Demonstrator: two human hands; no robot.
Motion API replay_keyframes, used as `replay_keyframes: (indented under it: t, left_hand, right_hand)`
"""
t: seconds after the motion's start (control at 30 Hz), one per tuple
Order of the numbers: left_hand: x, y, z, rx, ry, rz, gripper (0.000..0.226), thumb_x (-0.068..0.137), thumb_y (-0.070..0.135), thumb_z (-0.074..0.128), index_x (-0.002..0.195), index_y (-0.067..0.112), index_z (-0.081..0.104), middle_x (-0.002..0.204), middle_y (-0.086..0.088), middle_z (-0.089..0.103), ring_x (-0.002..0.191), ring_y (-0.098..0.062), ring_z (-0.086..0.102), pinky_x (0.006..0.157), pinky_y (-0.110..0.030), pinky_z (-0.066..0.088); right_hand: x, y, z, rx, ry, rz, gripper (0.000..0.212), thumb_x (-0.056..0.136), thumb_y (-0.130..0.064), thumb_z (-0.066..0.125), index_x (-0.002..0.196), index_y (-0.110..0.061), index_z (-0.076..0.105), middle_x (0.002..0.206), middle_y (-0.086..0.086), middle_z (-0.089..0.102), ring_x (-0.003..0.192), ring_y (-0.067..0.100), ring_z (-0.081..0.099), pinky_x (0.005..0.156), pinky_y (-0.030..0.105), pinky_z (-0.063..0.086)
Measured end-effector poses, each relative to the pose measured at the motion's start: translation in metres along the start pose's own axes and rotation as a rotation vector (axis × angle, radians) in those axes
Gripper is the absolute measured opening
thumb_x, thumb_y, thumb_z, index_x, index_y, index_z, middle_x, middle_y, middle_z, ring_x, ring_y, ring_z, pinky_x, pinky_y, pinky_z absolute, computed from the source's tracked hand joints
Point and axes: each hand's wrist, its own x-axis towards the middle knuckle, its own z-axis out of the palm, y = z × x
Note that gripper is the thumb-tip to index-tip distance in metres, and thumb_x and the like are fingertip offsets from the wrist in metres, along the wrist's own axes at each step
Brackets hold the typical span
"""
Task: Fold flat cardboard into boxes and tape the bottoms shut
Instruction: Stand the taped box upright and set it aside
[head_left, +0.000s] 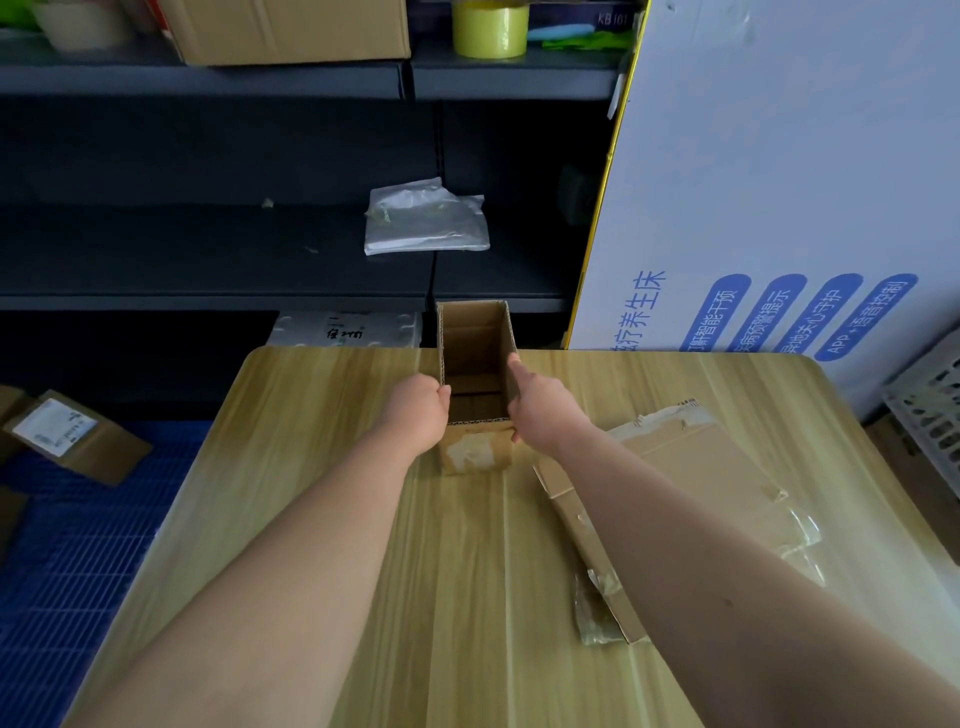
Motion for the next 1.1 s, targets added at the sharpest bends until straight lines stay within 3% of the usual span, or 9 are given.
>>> replay_keyframes:
  t: [0.3, 0.43, 0.57, 0.73, 0.83, 0.97, 1.1]
  left_hand:
    - [-0.007, -0.006, -0.001, 0.061, -0.001, 0.011, 0.043, 0.104, 0.027, 0.033, 0.068, 0.011, 0.049, 0.067, -0.004, 0.051, 0.059, -0.014, 0.047, 0.049, -0.024, 0.030]
    - [0.004, -0.003, -0.003, 0.085, -0.003, 0.021, 0.044, 0.105, 0.029, 0.031, 0.070, 0.009, 0.049, 0.068, -0.005, 0.051, 0.059, -0.015, 0.049, 0.049, -0.025, 0.032]
    - [0.003, -0.001, 0.001, 0.087, -0.007, 0.014, 0.045, 0.105, 0.028, 0.028, 0.073, 0.007, 0.050, 0.069, -0.005, 0.050, 0.064, -0.020, 0.051, 0.060, -0.029, 0.040]
    - [-0.004, 0.004, 0.001, 0.089, 0.004, 0.001, 0.047, 0.105, 0.033, 0.025, 0.072, 0.010, 0.048, 0.069, -0.004, 0.051, 0.061, -0.016, 0.050, 0.053, -0.027, 0.034]
    - [-0.007, 0.006, -0.003, 0.110, 0.010, -0.017, 0.046, 0.105, 0.035, 0.026, 0.079, 0.008, 0.053, 0.073, -0.005, 0.055, 0.066, -0.018, 0.055, 0.060, -0.027, 0.040]
    - [-0.009, 0.005, -0.007, 0.145, 0.015, -0.021, 0.050, 0.105, 0.034, 0.025, 0.065, 0.011, 0.043, 0.064, -0.003, 0.047, 0.056, -0.015, 0.045, 0.052, -0.026, 0.032]
    - [-0.009, 0.001, -0.010, 0.149, 0.013, -0.022, 0.050, 0.105, 0.035, 0.025, 0.065, 0.011, 0.044, 0.063, -0.003, 0.047, 0.056, -0.015, 0.046, 0.052, -0.026, 0.033]
  right_hand:
    - [-0.011, 0.002, -0.004, -0.013, -0.014, -0.007, 0.082, 0.092, -0.002, 0.058, 0.154, -0.025, 0.010, 0.114, 0.013, 0.062, 0.077, 0.015, 0.061, 0.057, 0.023, 0.051]
    - [-0.001, -0.001, -0.008, -0.029, -0.012, -0.025, 0.077, 0.094, -0.002, 0.054, 0.154, -0.023, 0.011, 0.114, 0.013, 0.062, 0.086, 0.019, 0.064, 0.069, 0.028, 0.057]
    - [-0.007, 0.003, -0.006, -0.200, 0.033, -0.061, 0.064, 0.102, -0.013, 0.040, 0.154, -0.025, 0.005, 0.098, 0.011, 0.065, 0.075, 0.021, 0.065, 0.066, 0.036, 0.060]
    - [-0.013, 0.001, -0.009, -0.275, 0.111, -0.151, 0.057, 0.104, -0.029, 0.037, 0.153, -0.027, 0.010, 0.129, 0.008, 0.057, 0.090, 0.024, 0.065, 0.061, 0.033, 0.053]
    - [-0.015, -0.003, -0.010, -0.247, 0.132, -0.150, 0.050, 0.103, -0.031, 0.038, 0.150, -0.023, 0.021, 0.135, 0.008, 0.054, 0.101, 0.025, 0.064, 0.068, 0.033, 0.054]
    - [-0.014, -0.005, -0.011, -0.245, 0.168, -0.141, 0.040, 0.104, -0.030, 0.036, 0.142, -0.018, 0.032, 0.124, 0.009, 0.059, 0.099, 0.025, 0.063, 0.068, 0.032, 0.052]
    - [-0.015, -0.007, -0.013, -0.289, 0.190, -0.151, 0.044, 0.104, -0.032, 0.033, 0.145, -0.016, 0.032, 0.131, 0.009, 0.057, 0.114, 0.027, 0.057, 0.083, 0.037, 0.052]
